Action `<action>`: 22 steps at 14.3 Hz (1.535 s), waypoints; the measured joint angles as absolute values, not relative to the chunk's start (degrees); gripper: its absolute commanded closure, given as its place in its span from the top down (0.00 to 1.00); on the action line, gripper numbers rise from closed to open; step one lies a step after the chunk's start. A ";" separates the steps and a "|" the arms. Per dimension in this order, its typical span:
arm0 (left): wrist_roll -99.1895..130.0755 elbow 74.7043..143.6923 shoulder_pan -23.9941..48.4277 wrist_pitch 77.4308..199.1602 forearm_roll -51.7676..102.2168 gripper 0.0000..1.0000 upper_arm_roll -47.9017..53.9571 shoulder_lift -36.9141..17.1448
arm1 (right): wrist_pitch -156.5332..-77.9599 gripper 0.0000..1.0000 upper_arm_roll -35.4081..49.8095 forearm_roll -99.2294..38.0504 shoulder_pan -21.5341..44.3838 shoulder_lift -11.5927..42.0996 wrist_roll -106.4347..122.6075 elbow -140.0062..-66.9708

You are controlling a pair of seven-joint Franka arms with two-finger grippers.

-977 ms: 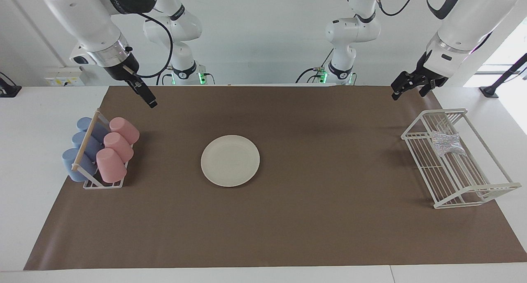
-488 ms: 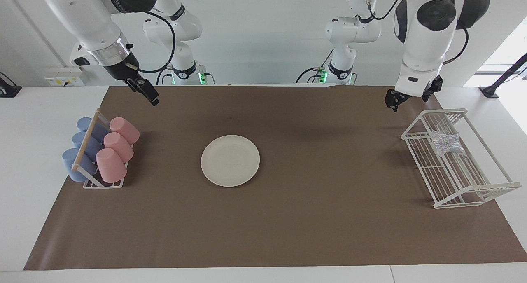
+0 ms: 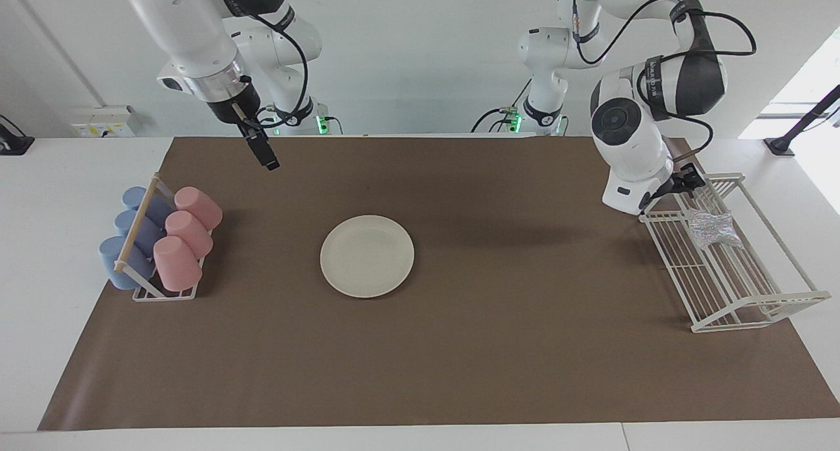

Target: Wipe plate with sponge

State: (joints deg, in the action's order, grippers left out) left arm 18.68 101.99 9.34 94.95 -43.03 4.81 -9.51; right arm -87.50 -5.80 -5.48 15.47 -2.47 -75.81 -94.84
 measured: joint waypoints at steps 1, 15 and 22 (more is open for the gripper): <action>18.89 103.12 9.27 95.84 -45.09 1.00 4.68 -9.77 | -87.48 1.00 -5.77 -5.48 16.83 -2.55 -79.22 -94.84; 24.04 106.34 5.39 100.48 -54.49 0.00 4.31 -13.33 | -92.31 1.00 -5.00 -5.84 28.54 -3.21 -109.89 -94.91; 24.62 106.28 5.40 100.55 -54.49 0.00 4.43 -13.33 | -94.83 1.00 -4.02 -5.85 31.13 -3.58 -116.31 -96.25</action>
State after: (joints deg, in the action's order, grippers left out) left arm 24.62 106.28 5.40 100.55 -54.49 4.43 -13.33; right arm -94.83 -4.02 -5.85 31.13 -3.58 -116.31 -96.25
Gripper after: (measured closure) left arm 0.969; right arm 0.000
